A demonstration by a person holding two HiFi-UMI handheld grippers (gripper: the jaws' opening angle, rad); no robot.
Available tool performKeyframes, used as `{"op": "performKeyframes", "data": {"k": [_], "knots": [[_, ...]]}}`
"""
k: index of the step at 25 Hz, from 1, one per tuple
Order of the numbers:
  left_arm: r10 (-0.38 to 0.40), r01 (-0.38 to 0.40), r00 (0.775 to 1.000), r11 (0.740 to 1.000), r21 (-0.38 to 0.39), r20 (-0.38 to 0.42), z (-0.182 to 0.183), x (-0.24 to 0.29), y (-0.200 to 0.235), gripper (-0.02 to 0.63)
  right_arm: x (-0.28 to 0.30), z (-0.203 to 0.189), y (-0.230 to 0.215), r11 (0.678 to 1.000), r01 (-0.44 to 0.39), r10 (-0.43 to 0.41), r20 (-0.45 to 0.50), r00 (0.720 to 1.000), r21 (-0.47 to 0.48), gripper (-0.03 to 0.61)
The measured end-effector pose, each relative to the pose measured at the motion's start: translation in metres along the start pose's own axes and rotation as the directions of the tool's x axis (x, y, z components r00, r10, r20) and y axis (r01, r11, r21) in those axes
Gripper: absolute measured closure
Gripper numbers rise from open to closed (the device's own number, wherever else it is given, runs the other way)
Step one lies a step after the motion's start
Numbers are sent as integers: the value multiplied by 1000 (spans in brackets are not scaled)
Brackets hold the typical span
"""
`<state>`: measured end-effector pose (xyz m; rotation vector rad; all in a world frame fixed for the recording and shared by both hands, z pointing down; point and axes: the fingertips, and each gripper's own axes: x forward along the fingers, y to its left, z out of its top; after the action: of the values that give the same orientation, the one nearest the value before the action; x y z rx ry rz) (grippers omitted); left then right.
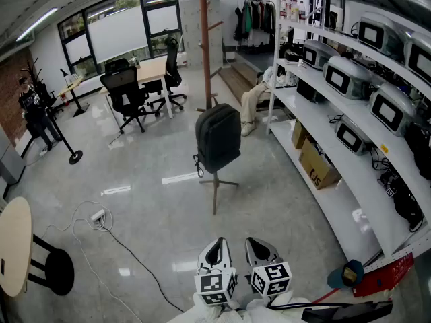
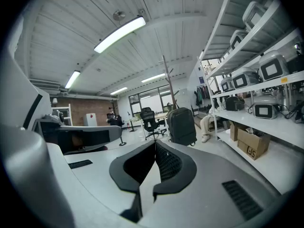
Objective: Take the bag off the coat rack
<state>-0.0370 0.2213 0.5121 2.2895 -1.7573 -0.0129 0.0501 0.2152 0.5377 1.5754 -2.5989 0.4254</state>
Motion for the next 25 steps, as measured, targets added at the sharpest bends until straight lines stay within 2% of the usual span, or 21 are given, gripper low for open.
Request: {"op": "performKeyframes", "data": {"k": [16, 25], "knots": [[-24, 24, 1000, 1000, -19, 1, 9, 32, 22, 611, 43, 14, 3, 1000, 3, -3, -6, 1000, -24, 566], [6, -6, 1000, 1000, 4, 3, 16, 59, 32, 611, 71, 21, -13, 1000, -14, 14, -3, 1000, -8, 566]]}}
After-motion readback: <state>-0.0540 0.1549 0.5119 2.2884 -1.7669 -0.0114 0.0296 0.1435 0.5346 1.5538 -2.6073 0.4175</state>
